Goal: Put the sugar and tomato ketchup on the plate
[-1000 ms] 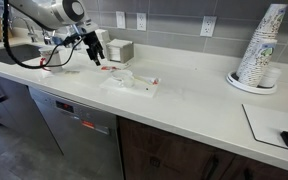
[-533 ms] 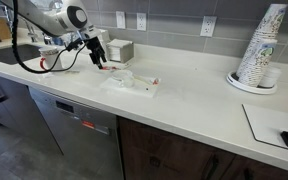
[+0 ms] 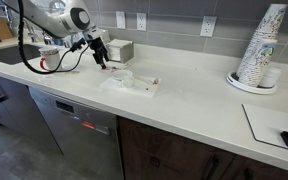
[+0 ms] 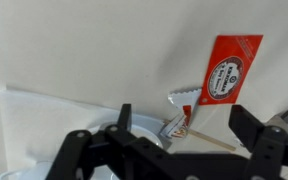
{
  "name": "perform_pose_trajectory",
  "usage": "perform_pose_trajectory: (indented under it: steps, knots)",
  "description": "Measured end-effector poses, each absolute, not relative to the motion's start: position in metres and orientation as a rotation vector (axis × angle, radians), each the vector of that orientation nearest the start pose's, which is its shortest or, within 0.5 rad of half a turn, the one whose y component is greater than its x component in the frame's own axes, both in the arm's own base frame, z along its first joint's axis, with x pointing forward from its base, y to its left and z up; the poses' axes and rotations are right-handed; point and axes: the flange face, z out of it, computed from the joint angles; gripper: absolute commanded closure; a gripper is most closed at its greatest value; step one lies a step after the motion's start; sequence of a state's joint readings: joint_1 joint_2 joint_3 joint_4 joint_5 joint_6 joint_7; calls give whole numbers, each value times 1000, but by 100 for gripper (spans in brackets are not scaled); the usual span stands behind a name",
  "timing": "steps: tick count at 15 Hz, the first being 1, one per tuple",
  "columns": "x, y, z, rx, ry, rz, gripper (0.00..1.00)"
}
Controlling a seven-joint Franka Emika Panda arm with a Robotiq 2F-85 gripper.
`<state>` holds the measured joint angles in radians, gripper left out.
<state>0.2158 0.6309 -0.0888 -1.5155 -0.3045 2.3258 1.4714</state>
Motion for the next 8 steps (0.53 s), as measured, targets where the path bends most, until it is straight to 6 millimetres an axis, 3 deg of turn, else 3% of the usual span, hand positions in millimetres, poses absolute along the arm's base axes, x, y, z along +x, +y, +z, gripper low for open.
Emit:
perform_pose_trajectory:
  steps: [7,8]
  knots:
    - [741,90,284,-2692,1658,-581,0]
    - [743,91,281,-2701,1644,-580,17]
